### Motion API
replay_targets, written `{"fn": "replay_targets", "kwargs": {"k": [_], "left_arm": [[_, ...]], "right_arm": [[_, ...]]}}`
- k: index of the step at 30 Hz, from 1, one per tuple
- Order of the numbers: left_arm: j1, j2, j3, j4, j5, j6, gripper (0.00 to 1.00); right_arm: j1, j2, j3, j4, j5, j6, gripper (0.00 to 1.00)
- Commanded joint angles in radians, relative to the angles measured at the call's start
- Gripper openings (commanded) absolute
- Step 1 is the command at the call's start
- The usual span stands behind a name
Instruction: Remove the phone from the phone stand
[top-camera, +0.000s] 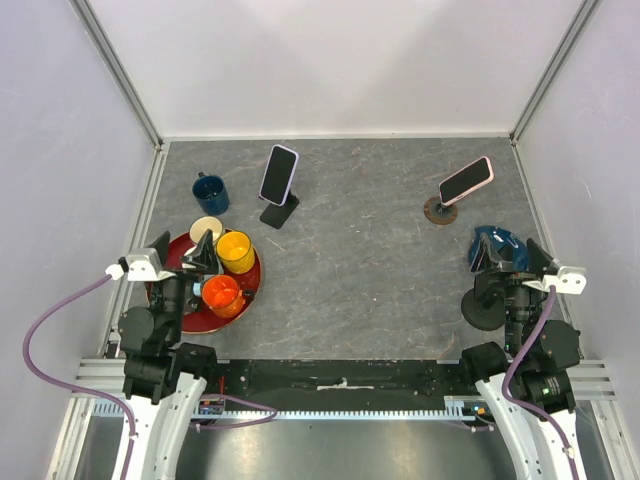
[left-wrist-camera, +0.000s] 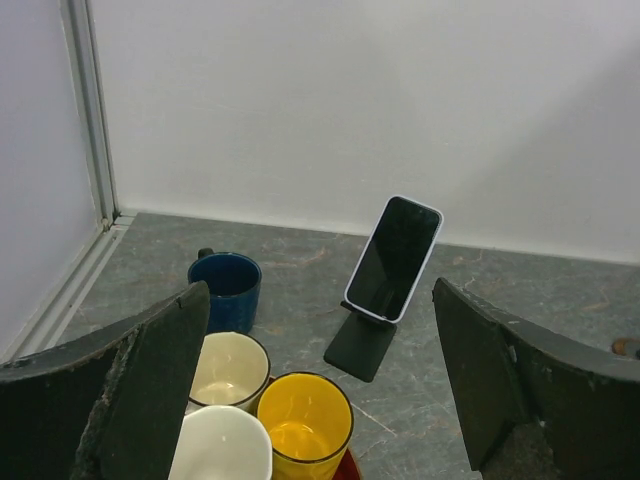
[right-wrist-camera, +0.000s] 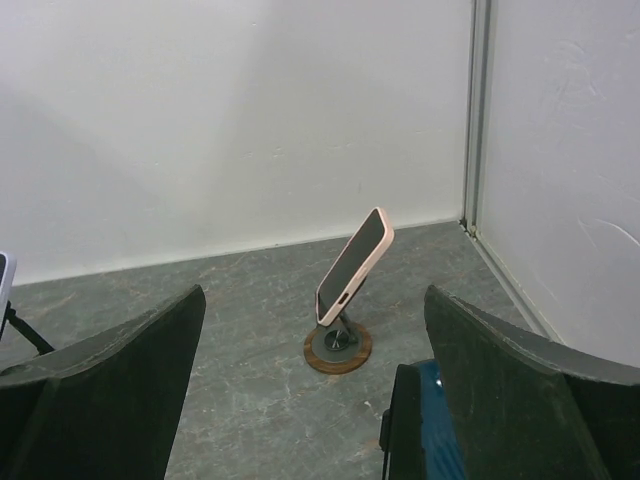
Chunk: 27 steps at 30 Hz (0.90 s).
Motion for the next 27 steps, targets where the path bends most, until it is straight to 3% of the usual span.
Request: {"fn": "replay_targets", "kwargs": {"k": [1,11,17,23,27], "left_arm": [[0.0,-0.009,0.02,0.024,-0.016,0.018,1.0],[0.004,-0.018,0.062,-0.053,0.047,-0.074,1.0],[0.003,-0.029,0.107,-0.185,0.052,-0.129,1.0],[-0.028,-0.078,0.119,-0.268,0.033,-0.134,1.0],[-0.043,-0.15,0.11,-0.271,0.041,-0.137,1.0]], "right_arm": [[0.008,-0.011,0.026,0.026,-0.021,0.035,0.98],[0.008,0.046,0.087,0.011,-0.296,0.086,0.98],[0.008,0.208,0.203,-0.077,-0.3,0.063,0.98],[0.008,0.48,0.378,-0.163,-0.251,0.138,0.98],[0.008,0.775,0.547,-0.31,-0.271,0.193,0.98]]}}
